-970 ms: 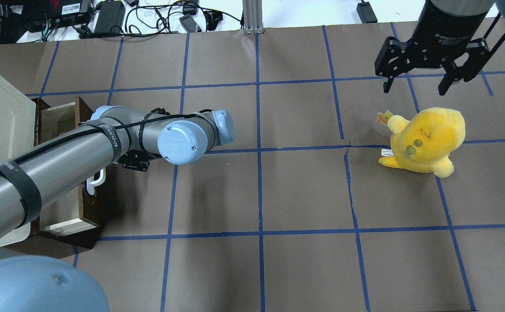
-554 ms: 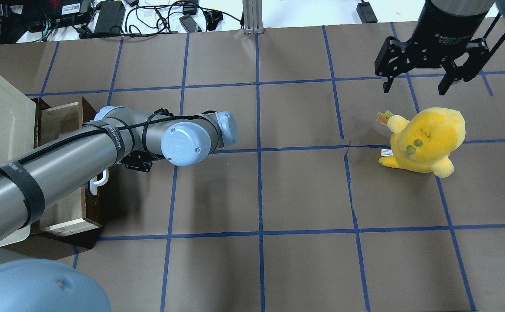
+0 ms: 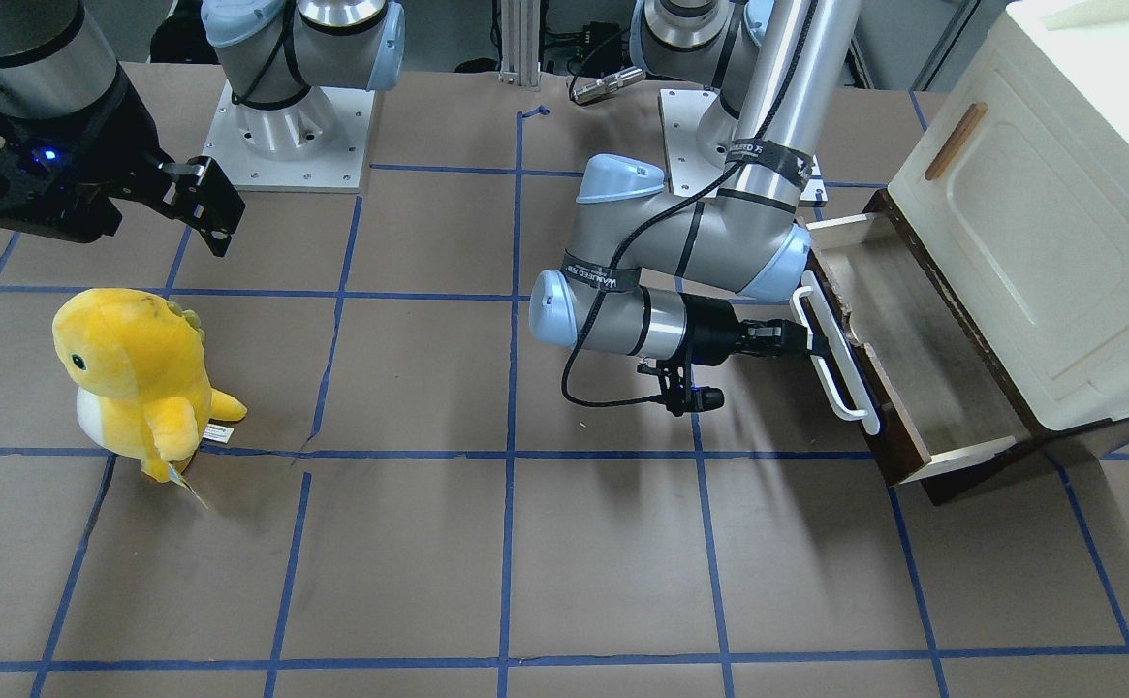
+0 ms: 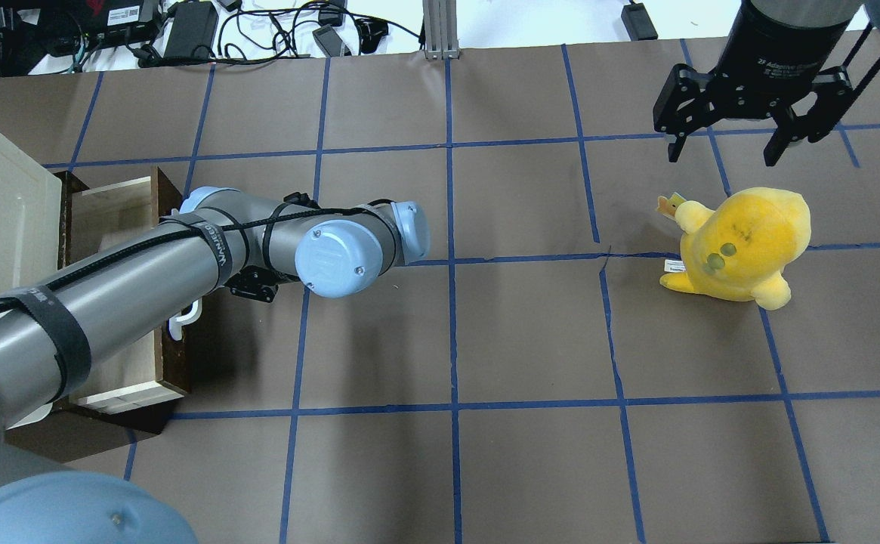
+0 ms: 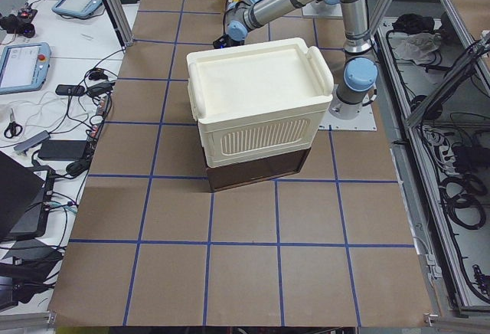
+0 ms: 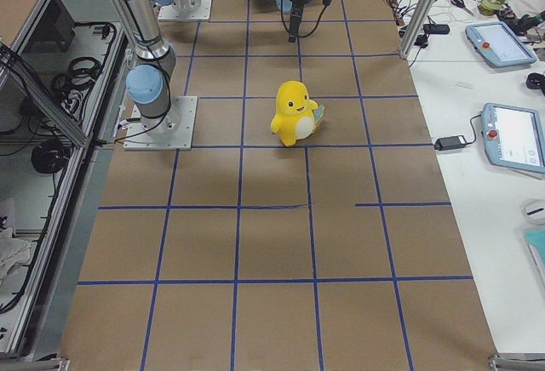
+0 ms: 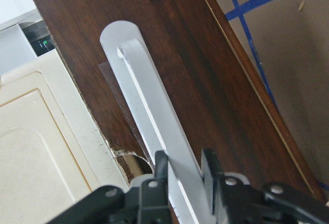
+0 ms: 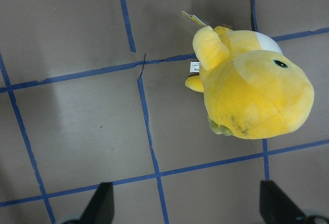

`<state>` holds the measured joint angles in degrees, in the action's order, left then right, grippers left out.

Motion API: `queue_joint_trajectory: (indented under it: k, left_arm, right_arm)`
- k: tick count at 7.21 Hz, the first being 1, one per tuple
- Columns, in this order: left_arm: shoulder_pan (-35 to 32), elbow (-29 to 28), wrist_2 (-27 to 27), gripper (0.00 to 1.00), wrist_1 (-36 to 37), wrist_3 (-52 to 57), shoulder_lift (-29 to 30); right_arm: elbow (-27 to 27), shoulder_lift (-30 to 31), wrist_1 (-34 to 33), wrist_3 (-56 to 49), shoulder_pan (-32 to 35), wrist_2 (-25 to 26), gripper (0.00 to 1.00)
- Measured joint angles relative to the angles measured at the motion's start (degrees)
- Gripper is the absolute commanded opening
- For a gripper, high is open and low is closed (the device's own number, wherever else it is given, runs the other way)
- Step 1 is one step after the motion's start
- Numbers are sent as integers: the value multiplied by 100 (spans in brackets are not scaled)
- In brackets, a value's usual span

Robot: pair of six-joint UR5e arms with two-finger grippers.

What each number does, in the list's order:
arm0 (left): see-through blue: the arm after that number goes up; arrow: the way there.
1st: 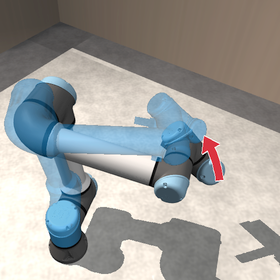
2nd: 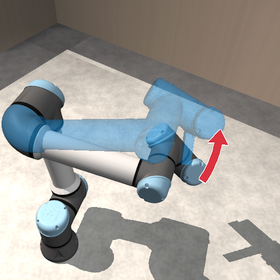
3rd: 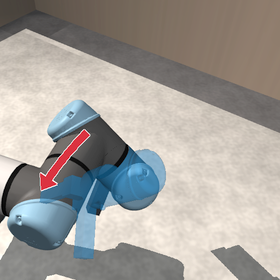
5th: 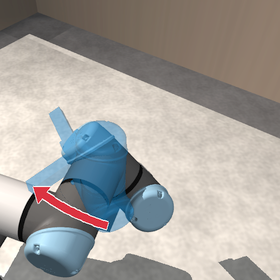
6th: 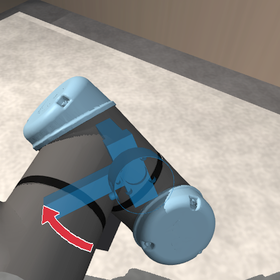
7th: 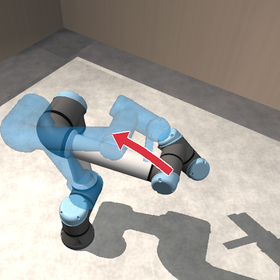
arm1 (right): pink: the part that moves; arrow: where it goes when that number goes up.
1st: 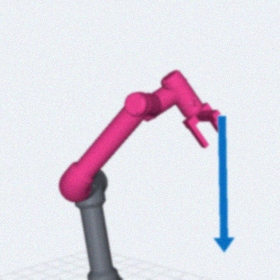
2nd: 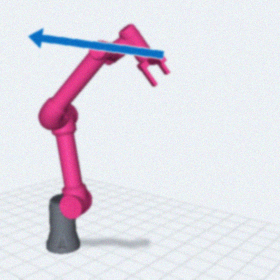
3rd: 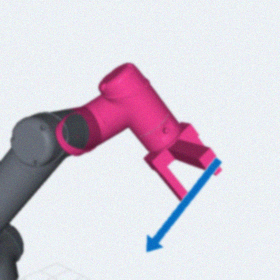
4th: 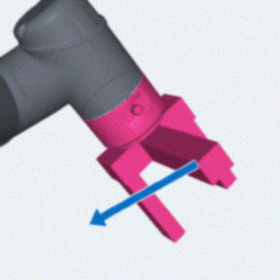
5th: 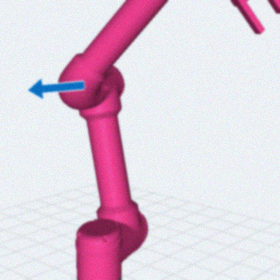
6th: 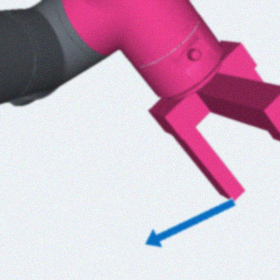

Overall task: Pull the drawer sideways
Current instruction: 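Keep pulling the drawer farther open with the left gripper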

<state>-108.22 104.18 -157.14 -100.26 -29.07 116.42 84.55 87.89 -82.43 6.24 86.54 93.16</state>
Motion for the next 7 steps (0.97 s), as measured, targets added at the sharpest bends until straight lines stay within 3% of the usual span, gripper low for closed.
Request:
queue_joint_trajectory:
  k: [7]
  left_arm:
    - [-207,-130,4,3,37,49,26]
  right_arm:
    - [0,0,2,0,4,0,100]
